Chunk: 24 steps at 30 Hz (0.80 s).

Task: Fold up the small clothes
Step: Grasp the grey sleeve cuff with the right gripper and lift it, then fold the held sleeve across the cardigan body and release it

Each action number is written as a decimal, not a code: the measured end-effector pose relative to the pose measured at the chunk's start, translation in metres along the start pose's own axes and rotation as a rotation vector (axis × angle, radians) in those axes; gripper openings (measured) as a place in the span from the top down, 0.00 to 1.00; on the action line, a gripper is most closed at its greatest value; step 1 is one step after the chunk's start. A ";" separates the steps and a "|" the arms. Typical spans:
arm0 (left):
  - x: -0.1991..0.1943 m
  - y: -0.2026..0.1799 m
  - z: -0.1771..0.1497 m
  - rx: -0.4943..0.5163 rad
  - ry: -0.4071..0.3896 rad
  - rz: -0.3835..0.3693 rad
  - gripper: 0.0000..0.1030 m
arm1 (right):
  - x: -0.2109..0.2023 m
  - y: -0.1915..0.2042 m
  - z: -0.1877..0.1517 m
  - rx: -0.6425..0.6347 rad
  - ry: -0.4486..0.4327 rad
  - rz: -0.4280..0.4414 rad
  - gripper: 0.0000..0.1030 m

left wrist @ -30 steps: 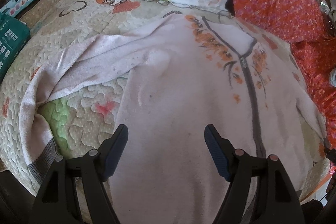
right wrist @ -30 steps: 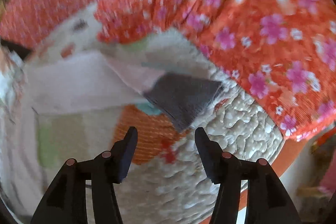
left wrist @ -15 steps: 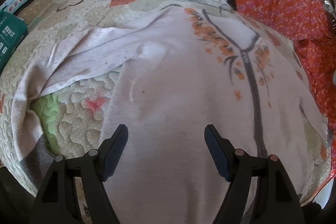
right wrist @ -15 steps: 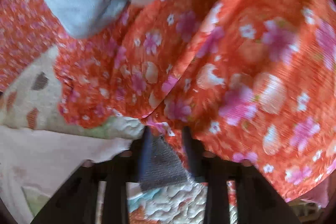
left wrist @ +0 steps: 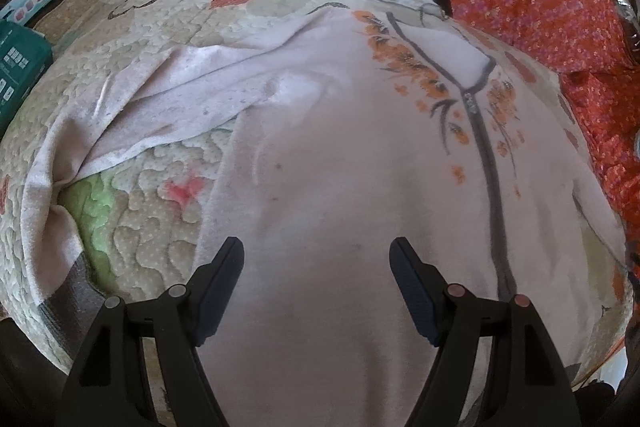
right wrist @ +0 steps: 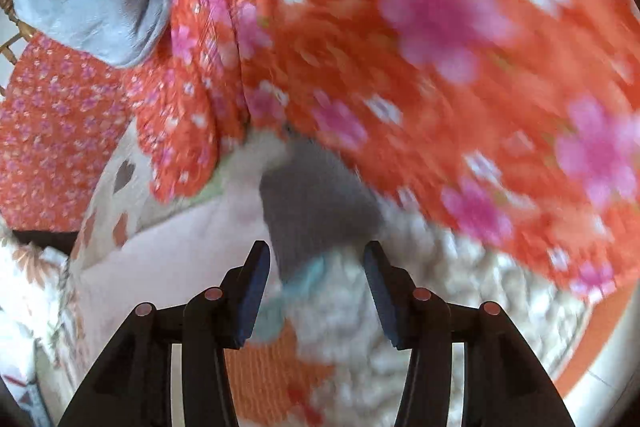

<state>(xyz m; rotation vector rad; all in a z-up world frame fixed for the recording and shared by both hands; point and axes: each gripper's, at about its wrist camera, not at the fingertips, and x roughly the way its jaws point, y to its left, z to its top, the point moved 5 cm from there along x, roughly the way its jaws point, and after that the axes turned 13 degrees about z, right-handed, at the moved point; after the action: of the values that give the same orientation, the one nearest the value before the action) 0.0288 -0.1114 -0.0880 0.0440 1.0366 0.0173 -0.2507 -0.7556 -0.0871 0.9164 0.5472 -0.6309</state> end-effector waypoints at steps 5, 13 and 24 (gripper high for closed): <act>-0.012 0.031 0.011 -0.072 -0.025 0.003 0.28 | 0.018 0.035 0.009 -0.102 0.032 -0.056 0.91; -0.038 0.101 0.070 -0.223 -0.111 0.002 0.28 | 0.009 0.228 -0.058 -0.397 0.131 0.253 0.91; -0.038 0.197 0.086 -0.400 -0.096 -0.009 0.20 | 0.075 0.495 -0.278 -0.736 0.454 0.538 0.91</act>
<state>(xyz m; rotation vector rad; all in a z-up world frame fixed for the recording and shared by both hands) 0.0849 0.0813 -0.0027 -0.3203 0.9214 0.2119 0.1035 -0.3124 -0.0057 0.4550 0.8210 0.2810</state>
